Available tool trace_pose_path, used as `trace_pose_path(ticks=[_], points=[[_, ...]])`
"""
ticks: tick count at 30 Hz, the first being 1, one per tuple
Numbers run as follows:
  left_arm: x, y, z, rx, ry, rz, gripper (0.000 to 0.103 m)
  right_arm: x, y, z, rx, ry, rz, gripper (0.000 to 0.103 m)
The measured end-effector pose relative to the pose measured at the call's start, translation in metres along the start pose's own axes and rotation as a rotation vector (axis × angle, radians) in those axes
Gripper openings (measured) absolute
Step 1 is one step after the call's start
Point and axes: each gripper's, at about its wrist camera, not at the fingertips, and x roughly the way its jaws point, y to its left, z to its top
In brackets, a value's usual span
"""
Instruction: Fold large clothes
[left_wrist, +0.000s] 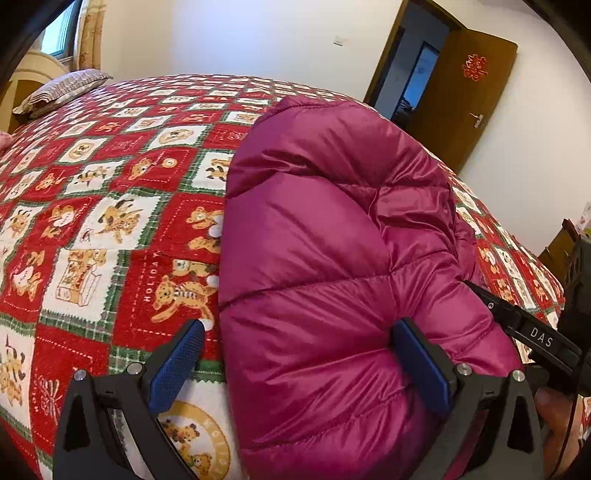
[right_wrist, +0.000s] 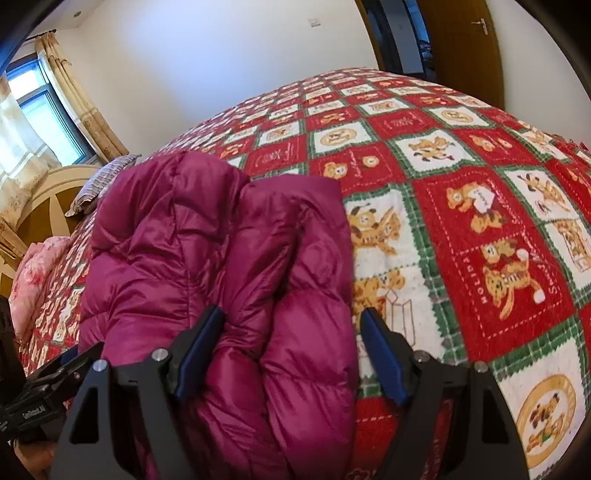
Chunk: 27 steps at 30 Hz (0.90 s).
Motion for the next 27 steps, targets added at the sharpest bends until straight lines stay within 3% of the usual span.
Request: trace_pose_path(ticks=[1,4,5,6,7,9,11,21,27], points=[[0.002,-0.001,0.0,0.006,0.003,-0.007,0.102,0.001,0.0,-0.001,-0.001,0.001,0.002,0.079],[0.003,-0.004,-0.002,0.022,0.005,-0.036,0.097,0.002,0.001,-0.003,0.0,0.026,0.076,0.054],[0.002,-0.006,-0.002,0.033,0.007,-0.063,0.08,0.002,0.002,-0.004,0.0,0.034,0.098,0.044],[0.0,-0.011,-0.003,0.05,0.007,-0.088,0.07,0.002,0.004,-0.005,-0.009,0.035,0.115,0.031],[-0.003,-0.016,-0.004,0.071,-0.002,-0.074,0.067,0.001,0.008,-0.005,-0.021,0.03,0.134,0.027],[-0.012,-0.03,-0.006,0.128,-0.021,-0.036,0.037,-0.005,0.019,-0.005,-0.055,0.006,0.129,0.021],[-0.028,-0.04,-0.005,0.174,-0.049,0.004,0.028,-0.014,0.029,-0.005,-0.087,-0.023,0.145,0.019],[-0.139,-0.024,0.007,0.21,-0.216,0.159,0.024,-0.059,0.103,0.014,-0.21,-0.112,0.309,0.018],[-0.171,0.014,0.003,0.17,-0.231,0.242,0.024,-0.047,0.153,0.015,-0.288,-0.084,0.385,0.018]])
